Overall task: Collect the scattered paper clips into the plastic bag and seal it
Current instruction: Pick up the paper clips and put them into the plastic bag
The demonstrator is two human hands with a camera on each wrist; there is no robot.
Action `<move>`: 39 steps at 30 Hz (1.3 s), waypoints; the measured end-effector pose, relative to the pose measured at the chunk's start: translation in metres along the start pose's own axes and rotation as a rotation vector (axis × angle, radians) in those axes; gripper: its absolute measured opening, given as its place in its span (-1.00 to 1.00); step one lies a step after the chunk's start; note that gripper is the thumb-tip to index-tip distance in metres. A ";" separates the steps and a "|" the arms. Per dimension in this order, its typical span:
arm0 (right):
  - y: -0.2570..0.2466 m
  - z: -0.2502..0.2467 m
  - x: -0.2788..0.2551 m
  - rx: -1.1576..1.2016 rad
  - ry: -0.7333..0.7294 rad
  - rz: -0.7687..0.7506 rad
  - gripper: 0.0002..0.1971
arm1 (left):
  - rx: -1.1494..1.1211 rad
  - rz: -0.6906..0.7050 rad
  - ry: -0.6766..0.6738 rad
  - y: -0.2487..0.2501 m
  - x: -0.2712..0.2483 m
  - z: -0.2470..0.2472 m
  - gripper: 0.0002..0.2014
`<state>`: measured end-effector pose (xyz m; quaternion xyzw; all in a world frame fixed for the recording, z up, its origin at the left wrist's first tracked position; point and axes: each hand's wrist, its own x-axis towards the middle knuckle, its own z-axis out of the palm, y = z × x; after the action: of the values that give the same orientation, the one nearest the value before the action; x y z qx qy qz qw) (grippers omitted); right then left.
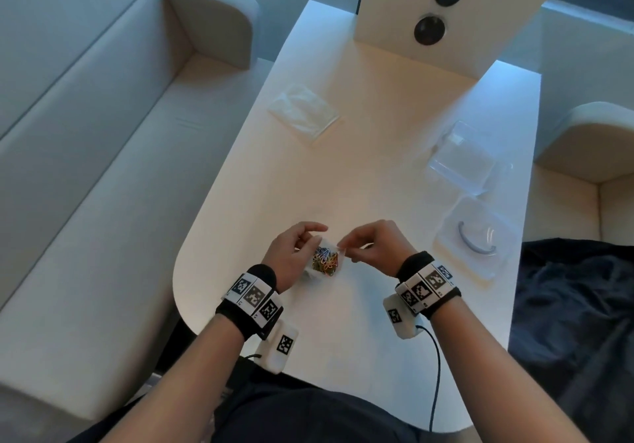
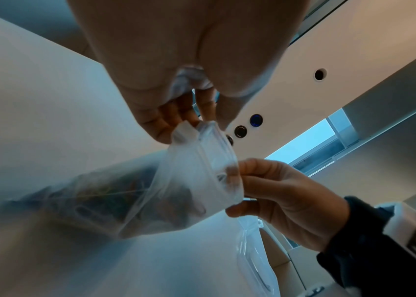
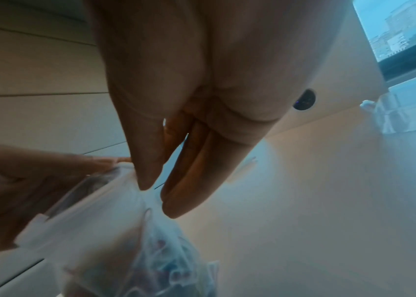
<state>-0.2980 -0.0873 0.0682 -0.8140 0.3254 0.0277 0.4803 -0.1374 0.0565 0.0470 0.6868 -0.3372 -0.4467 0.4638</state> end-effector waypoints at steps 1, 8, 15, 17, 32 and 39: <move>0.004 -0.002 -0.002 0.033 0.024 0.018 -0.90 | 0.008 0.003 0.009 0.001 -0.001 -0.001 -0.81; 0.023 -0.009 -0.015 0.330 0.258 0.210 -0.87 | 0.183 -0.051 -0.122 -0.009 -0.013 -0.018 -0.74; 0.028 -0.012 -0.017 0.499 0.395 0.343 -0.92 | 0.057 0.076 0.012 0.000 -0.003 0.007 -0.93; 0.031 -0.016 -0.019 0.384 0.301 0.403 -0.94 | 0.014 0.058 0.034 0.004 -0.001 0.010 -0.96; 0.006 0.005 0.004 0.248 0.251 -0.046 -0.81 | -0.251 -0.095 0.208 0.012 0.017 0.034 -0.90; 0.011 0.011 0.013 0.153 0.180 -0.046 -0.85 | -0.155 -0.088 0.189 0.009 0.013 0.030 -0.94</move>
<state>-0.2911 -0.0882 0.0491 -0.7813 0.3497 -0.0814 0.5105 -0.1608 0.0317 0.0458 0.7020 -0.2261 -0.4245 0.5252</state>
